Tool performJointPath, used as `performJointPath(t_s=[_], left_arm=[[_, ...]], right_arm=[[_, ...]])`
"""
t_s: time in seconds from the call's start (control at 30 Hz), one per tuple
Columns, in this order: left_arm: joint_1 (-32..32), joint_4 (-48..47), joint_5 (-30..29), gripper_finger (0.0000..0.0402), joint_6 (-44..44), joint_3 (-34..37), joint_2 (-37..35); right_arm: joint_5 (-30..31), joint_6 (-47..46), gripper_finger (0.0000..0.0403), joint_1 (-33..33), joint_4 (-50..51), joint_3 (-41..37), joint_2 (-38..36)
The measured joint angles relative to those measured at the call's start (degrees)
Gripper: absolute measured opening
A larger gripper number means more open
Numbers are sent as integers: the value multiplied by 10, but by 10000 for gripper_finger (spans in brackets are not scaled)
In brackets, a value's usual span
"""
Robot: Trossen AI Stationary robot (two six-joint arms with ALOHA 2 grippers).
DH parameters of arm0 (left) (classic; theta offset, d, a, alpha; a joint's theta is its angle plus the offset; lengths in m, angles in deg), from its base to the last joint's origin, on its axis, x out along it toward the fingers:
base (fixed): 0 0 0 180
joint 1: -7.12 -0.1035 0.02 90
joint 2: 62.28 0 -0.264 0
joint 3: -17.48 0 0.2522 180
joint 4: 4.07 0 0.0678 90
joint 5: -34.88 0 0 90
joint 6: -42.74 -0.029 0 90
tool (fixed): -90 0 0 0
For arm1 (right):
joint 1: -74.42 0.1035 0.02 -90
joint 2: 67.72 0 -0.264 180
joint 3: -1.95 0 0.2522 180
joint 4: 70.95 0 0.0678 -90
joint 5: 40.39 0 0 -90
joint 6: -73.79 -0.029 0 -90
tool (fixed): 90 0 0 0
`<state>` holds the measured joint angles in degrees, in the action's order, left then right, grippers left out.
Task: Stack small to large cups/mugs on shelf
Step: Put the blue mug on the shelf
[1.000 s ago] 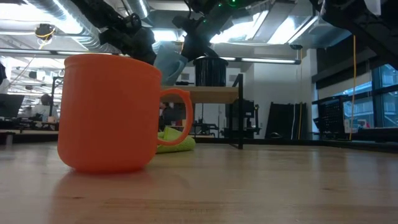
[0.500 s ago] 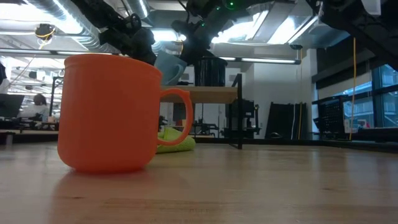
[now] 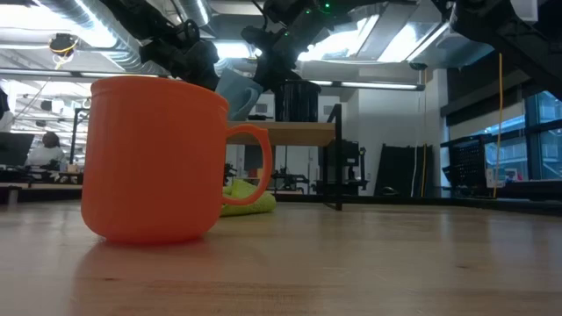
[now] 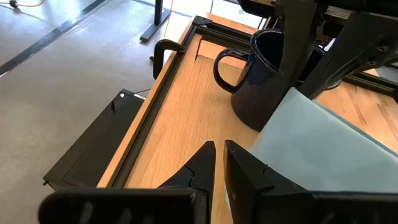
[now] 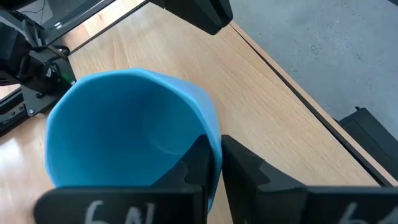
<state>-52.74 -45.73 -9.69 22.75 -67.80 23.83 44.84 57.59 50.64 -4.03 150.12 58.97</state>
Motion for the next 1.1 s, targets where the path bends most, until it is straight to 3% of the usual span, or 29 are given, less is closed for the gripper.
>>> performJointPath(t_s=[0.7,1.1], left_arm=[[-19,-56,-13,27,-37,0,0],[-24,-66,-8,27,-37,0,0]], right_arm=[[-27,0,37,42,17,6,-9],[7,30,37,25,-31,5,-32]])
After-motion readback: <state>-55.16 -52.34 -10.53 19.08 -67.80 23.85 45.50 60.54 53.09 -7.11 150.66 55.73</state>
